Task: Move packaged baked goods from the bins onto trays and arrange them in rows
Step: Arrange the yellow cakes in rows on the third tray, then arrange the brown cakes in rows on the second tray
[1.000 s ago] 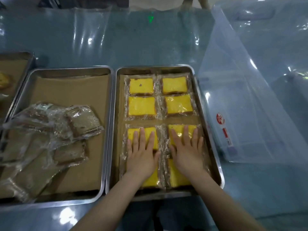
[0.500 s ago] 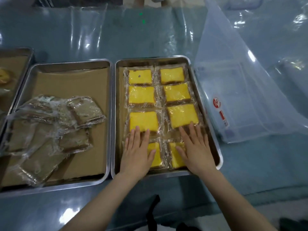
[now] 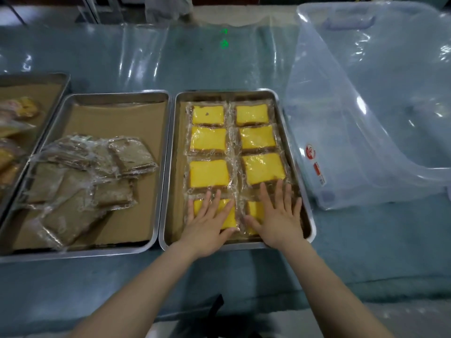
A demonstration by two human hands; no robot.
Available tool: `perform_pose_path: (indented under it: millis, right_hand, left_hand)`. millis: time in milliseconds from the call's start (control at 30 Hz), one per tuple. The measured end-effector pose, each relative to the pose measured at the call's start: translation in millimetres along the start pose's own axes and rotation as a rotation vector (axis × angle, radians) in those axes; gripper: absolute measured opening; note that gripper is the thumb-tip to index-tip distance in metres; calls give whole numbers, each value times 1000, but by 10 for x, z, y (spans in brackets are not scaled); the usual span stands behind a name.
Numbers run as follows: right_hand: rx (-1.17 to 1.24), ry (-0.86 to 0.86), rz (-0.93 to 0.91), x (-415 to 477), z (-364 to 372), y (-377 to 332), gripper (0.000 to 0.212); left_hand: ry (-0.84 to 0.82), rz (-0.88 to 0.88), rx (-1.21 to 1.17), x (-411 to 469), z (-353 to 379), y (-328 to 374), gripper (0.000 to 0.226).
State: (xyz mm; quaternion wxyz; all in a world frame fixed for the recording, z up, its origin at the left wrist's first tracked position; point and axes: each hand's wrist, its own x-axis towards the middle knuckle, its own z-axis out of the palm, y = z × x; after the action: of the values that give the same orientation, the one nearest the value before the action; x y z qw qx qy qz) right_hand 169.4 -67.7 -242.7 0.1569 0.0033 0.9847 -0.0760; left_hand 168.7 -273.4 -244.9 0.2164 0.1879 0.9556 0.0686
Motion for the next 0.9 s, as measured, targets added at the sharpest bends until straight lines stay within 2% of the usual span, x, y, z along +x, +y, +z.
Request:
perform_pose_path:
  millis: [267, 400, 533, 633, 733, 900]
  right_hand:
    - [-66, 50, -148, -27, -16, 21, 75]
    - [-66, 110, -220, -17, -4, 21, 72]
    - [35, 139, -242, -61, -34, -138, 67]
    - [99, 165, -299, -47, -74, -419, 64]
    - [96, 189, -361, 2, -105, -836, 62]
    - [202, 202, -389, 84, -140, -1670, 56]
  left_hand:
    - [29, 1, -60, -118, -29, 66, 67]
    - [152, -20, -110, -226, 14, 72, 67]
    - [275, -57, -240, -442, 9, -50, 65]
    - [425, -69, -337, -637, -66, -283, 62]
    - [532, -164, -426, -841, -169, -648, 60]
    - [548, -264, -489, -1160, -351, -1456, 59]
